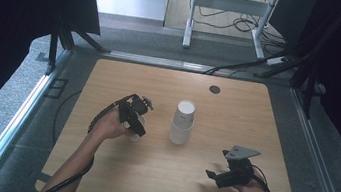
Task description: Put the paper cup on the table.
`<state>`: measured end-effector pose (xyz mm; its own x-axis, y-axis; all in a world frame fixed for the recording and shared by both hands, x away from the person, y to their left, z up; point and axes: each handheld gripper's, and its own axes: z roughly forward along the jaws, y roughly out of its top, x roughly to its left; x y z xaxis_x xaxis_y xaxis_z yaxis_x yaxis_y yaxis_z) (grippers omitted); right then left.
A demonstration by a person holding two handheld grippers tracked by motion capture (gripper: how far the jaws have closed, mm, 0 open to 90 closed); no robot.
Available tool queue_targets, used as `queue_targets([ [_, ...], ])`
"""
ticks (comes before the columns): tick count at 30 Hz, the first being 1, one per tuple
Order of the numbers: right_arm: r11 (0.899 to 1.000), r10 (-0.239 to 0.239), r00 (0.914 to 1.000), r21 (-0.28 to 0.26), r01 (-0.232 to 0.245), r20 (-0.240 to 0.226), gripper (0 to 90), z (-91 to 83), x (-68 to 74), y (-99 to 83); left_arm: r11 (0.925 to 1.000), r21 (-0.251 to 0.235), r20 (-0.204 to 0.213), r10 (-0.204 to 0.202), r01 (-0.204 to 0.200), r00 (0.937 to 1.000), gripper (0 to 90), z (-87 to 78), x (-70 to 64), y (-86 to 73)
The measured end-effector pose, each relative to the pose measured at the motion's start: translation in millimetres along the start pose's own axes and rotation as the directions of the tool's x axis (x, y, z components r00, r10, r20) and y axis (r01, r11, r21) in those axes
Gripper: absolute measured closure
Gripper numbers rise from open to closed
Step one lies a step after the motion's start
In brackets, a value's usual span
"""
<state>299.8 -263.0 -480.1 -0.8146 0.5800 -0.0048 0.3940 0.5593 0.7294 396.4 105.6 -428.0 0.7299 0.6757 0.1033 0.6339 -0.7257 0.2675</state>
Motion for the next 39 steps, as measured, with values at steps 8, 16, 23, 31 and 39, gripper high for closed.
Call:
queue_targets([
  [8, 1.0, 0.012, 0.9999, -0.008, -0.012, -0.001, 2.1, 0.4, -0.6, -0.5, 0.998, -0.052, 0.032, -0.034, 0.035, 0.9989, 8.3, -3.7, 2.5, -2.8],
  [16, 1.0, 0.013, 0.9999, -0.008, -0.013, -0.003, 2.1, 0.7, -0.9, -0.8, 0.9875, -0.132, 0.104, -0.073, 0.086, 0.9919, 3.3, -10.5, 6.4, -5.7],
  [23, 1.0, 0.011, 0.9999, -0.007, -0.011, -0.004, 2.2, 1.7, -0.7, -1.3, 0.9692, -0.22, 0.152, -0.077, 0.11, 0.9854, 0.0, -17.1, 4.1, -8.0],
  [31, 1.0, 0.011, 0.9999, -0.007, -0.011, -0.006, 2.2, 2.5, -0.3, -1.8, 0.9166, -0.359, 0.186, -0.115, 0.176, 0.9759, 0.0, -20.6, 6.4, -17.6],
  [39, 1.0, 0.008, 0.9999, -0.005, -0.008, -0.008, 2.2, 2.9, -0.1, -2.2, 0.8568, -0.465, 0.184, -0.151, 0.222, 0.9711, 0.0, -15.7, 8.5, -33.7],
])
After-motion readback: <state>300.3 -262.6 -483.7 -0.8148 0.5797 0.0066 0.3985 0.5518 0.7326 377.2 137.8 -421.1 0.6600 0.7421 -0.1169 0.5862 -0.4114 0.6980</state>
